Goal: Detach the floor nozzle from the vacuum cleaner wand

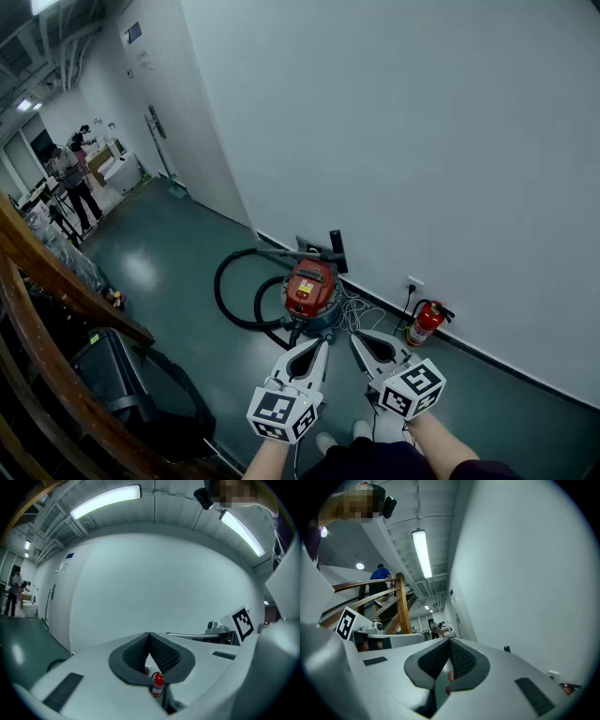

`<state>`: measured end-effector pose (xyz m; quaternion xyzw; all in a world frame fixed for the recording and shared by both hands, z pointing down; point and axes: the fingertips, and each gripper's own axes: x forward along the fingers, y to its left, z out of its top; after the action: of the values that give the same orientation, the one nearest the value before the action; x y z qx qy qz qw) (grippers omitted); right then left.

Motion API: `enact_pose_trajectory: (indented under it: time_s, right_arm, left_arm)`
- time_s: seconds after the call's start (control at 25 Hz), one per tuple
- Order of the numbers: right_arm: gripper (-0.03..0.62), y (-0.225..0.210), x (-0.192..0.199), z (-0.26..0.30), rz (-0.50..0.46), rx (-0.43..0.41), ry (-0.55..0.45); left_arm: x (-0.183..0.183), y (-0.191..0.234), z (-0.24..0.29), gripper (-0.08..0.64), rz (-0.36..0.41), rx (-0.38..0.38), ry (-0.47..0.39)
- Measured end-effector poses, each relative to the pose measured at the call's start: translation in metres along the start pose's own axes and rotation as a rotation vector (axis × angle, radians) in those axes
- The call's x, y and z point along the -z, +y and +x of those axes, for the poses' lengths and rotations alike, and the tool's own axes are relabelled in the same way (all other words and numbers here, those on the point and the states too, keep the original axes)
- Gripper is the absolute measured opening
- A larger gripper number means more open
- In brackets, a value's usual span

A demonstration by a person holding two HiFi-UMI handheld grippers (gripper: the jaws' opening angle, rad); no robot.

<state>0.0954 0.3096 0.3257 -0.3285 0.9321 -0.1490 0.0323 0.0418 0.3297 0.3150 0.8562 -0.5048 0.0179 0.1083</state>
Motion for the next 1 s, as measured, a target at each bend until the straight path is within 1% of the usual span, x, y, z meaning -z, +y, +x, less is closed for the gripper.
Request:
enact_pose_trajectory:
  time_s: [0.2,0.32,0.56,0.8,1.0]
  right_arm:
    - [0.016,-0.017,-0.004,-0.009,-0.004,-0.006,0.0]
    - [0.017,-0.023,-0.002,-0.013,0.002,-0.03,0.005]
    - [0.017,-0.041,0.0,-0.026,0.07,-0.058,0.011]
    - [0.017,-0.058,0.015,-0.018,0.142,-0.056,0.035]
    - [0.017,-0.068,0.024,0.007,0.167,-0.06,0.057]
  left_arm:
    - [0.004,-0.013,0.018,0.005,0.006,-0.002,0.017]
    - [0.009,-0.017,0.025,0.005,0.008,-0.009,0.03]
    - [0.02,-0.021,0.035,0.004,0.0,-0.043,0.075]
    - [0.027,-0.007,0.041,0.005,-0.01,-0.081,0.102]
    - [0.029,0.018,0.056,0.005,-0.013,-0.091,0.117]
